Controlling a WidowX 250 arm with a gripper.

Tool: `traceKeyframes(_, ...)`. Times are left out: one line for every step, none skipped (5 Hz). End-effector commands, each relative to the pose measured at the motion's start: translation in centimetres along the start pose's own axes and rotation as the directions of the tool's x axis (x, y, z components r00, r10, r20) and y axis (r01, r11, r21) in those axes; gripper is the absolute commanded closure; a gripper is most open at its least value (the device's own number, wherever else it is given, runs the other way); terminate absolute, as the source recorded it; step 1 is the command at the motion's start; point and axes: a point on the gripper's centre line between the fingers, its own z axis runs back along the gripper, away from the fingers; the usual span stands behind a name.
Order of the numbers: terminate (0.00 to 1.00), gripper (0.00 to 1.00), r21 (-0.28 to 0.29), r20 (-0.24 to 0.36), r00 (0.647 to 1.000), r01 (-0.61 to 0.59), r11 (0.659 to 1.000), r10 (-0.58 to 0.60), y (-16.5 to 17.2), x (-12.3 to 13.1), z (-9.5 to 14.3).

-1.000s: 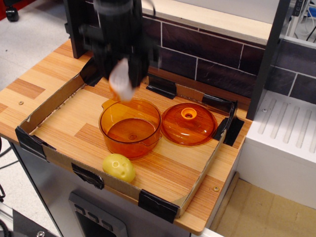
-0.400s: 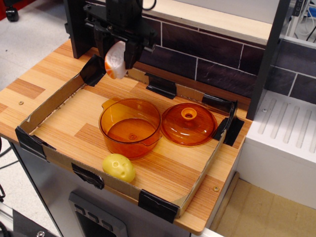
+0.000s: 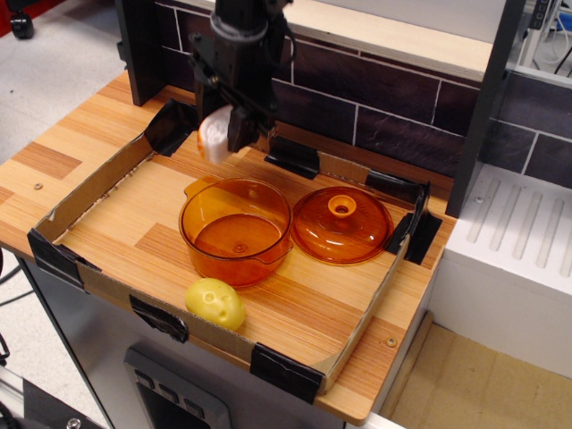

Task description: Take sushi out of pot

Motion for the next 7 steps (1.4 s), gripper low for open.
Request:
traceKeyframes(0.00,1.00,0.077,-0.033,0.999,0.025,0.997,-0.023,-0.2,0.5,-0.8)
traceKeyframes(0.00,1.00,0.082,-0.055,0.998,-0.029,0.996,0.033,-0.9,0.3,-1.4)
traceKeyframes(0.00,1.00,0.109,-0.048,0.994,-0.094,0.990,0.099,-0.8,0.4,-1.7)
traceKeyframes(0.00,0.00,0.117,-0.032,0.991,-0.122,0.986,0.127,-0.5,0.4,-1.4)
traceKeyframes(0.00,0.00,0.107,-0.021,0.990,-0.134,0.985,0.137,-0.2,0.4,-1.1)
traceKeyframes(0.00,0.00,0.102,0.005,0.988,-0.152,0.983,0.153,0.2,0.3,-0.1)
traceKeyframes(0.00,0.00,0.051,0.032,0.982,-0.188,0.981,0.187,0.7,0.3,2.5)
